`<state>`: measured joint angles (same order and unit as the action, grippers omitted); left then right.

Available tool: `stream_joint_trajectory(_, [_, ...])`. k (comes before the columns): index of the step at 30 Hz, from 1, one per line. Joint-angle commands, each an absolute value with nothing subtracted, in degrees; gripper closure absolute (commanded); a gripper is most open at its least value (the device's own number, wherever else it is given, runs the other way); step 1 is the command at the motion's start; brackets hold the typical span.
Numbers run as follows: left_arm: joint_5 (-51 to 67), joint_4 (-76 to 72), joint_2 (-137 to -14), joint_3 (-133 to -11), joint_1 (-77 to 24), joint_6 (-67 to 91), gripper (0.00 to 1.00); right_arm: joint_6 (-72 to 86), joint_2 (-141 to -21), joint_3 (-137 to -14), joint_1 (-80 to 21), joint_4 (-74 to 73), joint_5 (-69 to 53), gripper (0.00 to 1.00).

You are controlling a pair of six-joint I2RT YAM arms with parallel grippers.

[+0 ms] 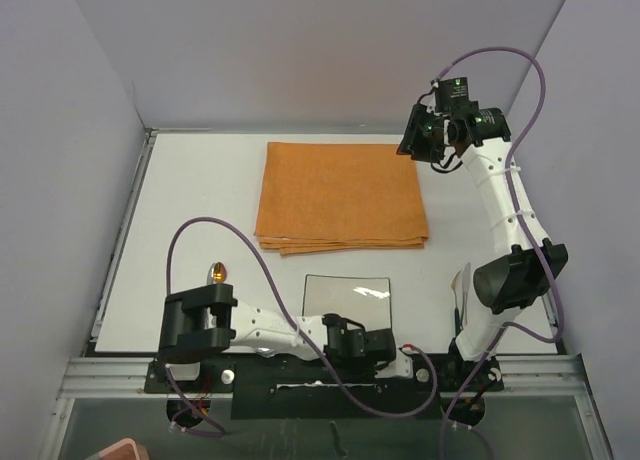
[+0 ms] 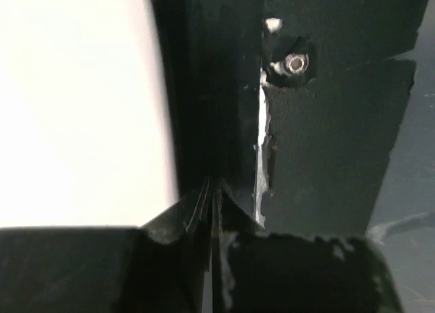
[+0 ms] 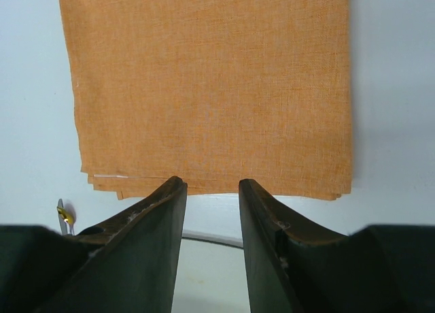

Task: Set the dinner table for one person
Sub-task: Move the plate to the center of the board.

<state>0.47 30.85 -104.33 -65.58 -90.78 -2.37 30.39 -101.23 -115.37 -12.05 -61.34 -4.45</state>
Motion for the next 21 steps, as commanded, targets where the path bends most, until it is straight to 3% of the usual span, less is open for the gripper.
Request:
stream_joint_trajectory(1, [-2.6, 24.0, -108.7, -63.2, -83.7, -6.1, 1.00, 29.5, -96.2, -115.8, -12.6, -61.0, -3.6, 0.62])
stream_joint_trajectory(16, [0.2, 27.9, -105.0, -66.9, -77.6, -10.7, 1.00, 27.6, -93.3, -111.9, -13.0, -62.4, -2.0, 0.62])
stream_joint_trajectory(21, [-3.9, 31.6, -95.3, -68.2, -77.6, -3.0, 1.00, 28.2, -90.6, -110.2, -12.0, -63.1, 0.6, 0.54])
